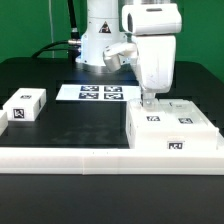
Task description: Assemble cabinet
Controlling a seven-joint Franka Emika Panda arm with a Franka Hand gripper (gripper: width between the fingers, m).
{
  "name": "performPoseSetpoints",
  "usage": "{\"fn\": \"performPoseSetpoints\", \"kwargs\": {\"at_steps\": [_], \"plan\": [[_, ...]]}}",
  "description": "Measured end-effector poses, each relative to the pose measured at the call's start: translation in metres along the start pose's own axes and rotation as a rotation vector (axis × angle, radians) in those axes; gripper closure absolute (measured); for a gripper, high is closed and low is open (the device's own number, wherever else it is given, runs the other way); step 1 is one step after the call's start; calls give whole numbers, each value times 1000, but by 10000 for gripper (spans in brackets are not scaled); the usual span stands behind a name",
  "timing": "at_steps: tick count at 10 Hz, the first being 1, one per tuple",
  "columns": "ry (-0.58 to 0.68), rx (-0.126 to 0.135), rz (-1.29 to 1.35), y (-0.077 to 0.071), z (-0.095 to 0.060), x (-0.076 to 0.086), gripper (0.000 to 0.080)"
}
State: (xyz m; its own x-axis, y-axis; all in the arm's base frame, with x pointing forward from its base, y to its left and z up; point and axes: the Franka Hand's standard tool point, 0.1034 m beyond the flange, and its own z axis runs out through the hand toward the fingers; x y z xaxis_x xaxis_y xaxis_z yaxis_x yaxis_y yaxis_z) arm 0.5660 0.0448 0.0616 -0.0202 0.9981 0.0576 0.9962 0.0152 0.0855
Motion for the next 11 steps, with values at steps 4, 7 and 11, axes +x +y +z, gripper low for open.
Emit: {"fn": "performPoseSetpoints", "kwargs": {"at_steps": [4,7,11], "plan": [[-5,34,-28,9,1,-4,728],[-3,56,-83,8,1,-8,728],[-3,44,-81,7,1,-9,728]]}}
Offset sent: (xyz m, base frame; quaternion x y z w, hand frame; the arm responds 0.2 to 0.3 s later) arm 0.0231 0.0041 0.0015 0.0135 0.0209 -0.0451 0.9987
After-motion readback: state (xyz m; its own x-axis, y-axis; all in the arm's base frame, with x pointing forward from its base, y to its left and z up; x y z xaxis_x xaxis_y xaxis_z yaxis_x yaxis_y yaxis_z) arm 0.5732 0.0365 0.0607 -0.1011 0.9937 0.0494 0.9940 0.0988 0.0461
